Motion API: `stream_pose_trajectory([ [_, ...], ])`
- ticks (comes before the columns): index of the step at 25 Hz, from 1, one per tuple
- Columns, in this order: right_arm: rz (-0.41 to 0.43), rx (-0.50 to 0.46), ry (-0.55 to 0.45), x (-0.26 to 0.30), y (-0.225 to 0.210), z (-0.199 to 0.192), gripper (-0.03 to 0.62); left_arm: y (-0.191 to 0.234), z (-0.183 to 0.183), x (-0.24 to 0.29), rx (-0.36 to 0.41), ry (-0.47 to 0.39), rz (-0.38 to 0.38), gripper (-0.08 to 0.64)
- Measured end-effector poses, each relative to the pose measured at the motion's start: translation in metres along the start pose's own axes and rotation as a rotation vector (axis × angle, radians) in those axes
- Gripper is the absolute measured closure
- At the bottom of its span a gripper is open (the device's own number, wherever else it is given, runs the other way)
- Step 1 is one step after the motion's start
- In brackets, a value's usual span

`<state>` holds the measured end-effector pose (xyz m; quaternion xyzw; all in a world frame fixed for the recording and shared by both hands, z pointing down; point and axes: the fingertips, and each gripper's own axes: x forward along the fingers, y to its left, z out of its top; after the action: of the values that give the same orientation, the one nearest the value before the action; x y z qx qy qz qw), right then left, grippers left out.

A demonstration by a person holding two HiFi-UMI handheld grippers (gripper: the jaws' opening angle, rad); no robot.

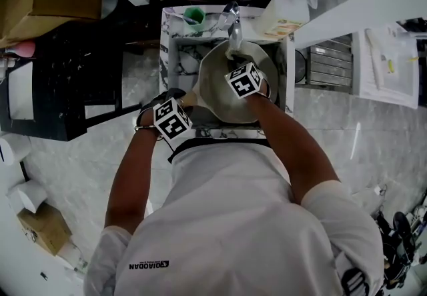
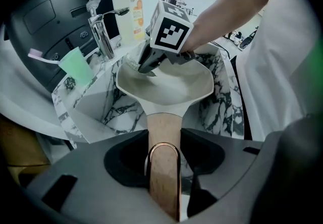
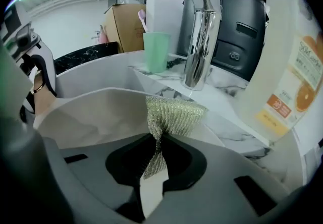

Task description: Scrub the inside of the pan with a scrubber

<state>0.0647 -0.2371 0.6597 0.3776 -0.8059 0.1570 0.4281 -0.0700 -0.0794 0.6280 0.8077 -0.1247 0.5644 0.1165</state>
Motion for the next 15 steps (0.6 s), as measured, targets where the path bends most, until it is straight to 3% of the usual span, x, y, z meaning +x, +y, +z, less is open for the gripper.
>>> stream_pose_trajectory([
  [15, 0.190, 0.125, -0.060, 0.029, 0.029, 0.020, 0.515, 0.001, -0.001, 0.003, -0.016, 0.007, -0.027, 0.356],
])
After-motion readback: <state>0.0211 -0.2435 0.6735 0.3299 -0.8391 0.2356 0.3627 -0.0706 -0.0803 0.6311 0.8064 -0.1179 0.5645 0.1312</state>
